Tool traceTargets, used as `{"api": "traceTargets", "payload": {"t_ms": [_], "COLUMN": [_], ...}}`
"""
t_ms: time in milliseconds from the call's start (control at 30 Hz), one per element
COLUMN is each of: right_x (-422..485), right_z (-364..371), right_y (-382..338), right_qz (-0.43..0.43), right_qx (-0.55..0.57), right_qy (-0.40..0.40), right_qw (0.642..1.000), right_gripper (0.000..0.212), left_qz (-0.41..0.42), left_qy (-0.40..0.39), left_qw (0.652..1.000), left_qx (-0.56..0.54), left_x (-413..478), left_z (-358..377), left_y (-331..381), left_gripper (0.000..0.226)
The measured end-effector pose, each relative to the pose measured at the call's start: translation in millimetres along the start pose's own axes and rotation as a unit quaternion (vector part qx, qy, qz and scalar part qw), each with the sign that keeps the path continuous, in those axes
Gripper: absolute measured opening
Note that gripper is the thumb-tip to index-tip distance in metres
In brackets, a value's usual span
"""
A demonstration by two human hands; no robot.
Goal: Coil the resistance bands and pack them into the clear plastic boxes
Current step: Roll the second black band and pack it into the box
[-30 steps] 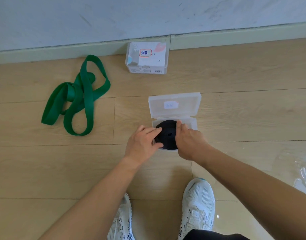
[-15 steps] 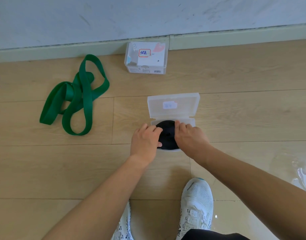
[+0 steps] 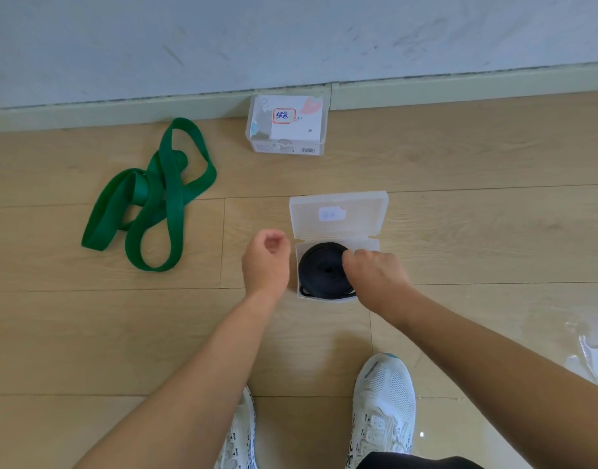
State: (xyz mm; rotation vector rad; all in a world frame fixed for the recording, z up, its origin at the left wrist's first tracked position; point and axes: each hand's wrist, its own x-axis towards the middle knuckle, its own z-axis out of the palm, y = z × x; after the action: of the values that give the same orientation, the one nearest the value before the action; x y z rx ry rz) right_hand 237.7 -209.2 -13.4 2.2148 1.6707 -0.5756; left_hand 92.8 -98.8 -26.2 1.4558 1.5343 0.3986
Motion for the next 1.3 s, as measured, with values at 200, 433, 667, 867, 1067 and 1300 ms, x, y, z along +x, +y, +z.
{"api": "traceTargets", "payload": {"t_ms": [200, 433, 667, 867, 1067, 1300], "right_x": [5.9, -13.3, -47.8, -57.0, -37.0, 10.9], "right_z": [-6.3, 0.3, 63.4, 76.2, 65.6, 46.0], "right_y": [47.1, 51.7, 25.9, 10.3, 10.5, 21.0], "right_qz": [0.276, 0.234, 0.198, 0.144, 0.114, 0.029], "right_qx": [0.418, 0.729, 0.596, 0.458, 0.267, 0.126], "right_qy": [0.093, 0.118, 0.132, 0.188, 0.098, 0.080], "right_qw": [0.860, 0.632, 0.767, 0.857, 0.952, 0.988], "right_gripper": [0.024, 0.029, 0.020, 0.057, 0.086, 0.083], "left_qz": [-0.117, -0.068, -0.151, -0.270, 0.008, 0.271], "left_qy": [-0.043, -0.021, 0.071, 0.054, -0.022, -0.067], "left_qw": [0.976, 0.991, 0.983, 0.940, 0.987, 0.839], "left_qx": [-0.177, -0.111, -0.078, -0.199, 0.162, 0.467], "left_x": [15.5, -20.5, -71.3, -74.2, -66.2, -5.4], "left_z": [7.4, 10.7, 29.3, 45.2, 29.9, 9.5], "left_y": [38.3, 11.8, -39.4, -33.0, -31.8, -35.4], "left_gripper": [0.029, 0.028, 0.020, 0.029, 0.063, 0.111]}}
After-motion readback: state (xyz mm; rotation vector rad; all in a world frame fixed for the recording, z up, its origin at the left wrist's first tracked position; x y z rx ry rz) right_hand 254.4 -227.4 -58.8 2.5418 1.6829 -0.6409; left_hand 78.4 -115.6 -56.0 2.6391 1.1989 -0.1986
